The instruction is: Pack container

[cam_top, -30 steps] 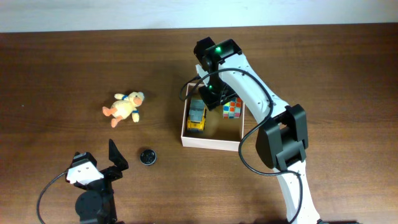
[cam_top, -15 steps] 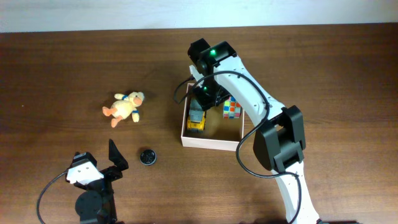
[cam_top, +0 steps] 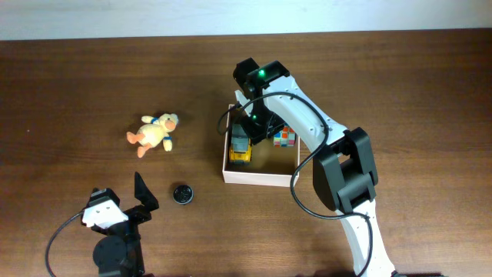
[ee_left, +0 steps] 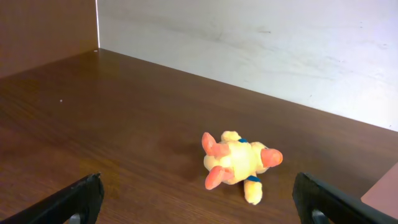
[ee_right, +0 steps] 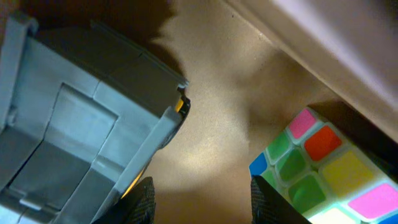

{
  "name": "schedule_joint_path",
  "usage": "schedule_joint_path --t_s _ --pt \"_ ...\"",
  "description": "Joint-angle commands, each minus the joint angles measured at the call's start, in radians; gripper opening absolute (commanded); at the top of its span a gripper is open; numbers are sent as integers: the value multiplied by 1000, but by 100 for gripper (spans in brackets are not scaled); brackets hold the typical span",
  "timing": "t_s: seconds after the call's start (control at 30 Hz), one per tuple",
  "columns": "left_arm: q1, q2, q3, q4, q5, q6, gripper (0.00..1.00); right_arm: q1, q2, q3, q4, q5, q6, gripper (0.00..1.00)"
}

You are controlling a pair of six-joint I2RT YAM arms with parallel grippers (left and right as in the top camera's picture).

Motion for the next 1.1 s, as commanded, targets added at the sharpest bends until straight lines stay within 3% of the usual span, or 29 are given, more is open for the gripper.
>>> schedule_joint_path --t_s 0.0,0.73,1.07 --pt "-5 -9 -7 4 7 16 99 3 -3 -15 0 -10 -12 45" --pt "-5 -9 -7 4 7 16 99 2 -3 -12 67 -36 -42 44" --pt "-5 -9 -7 4 7 16 99 -38 -3 97 59 -36 -42 45"
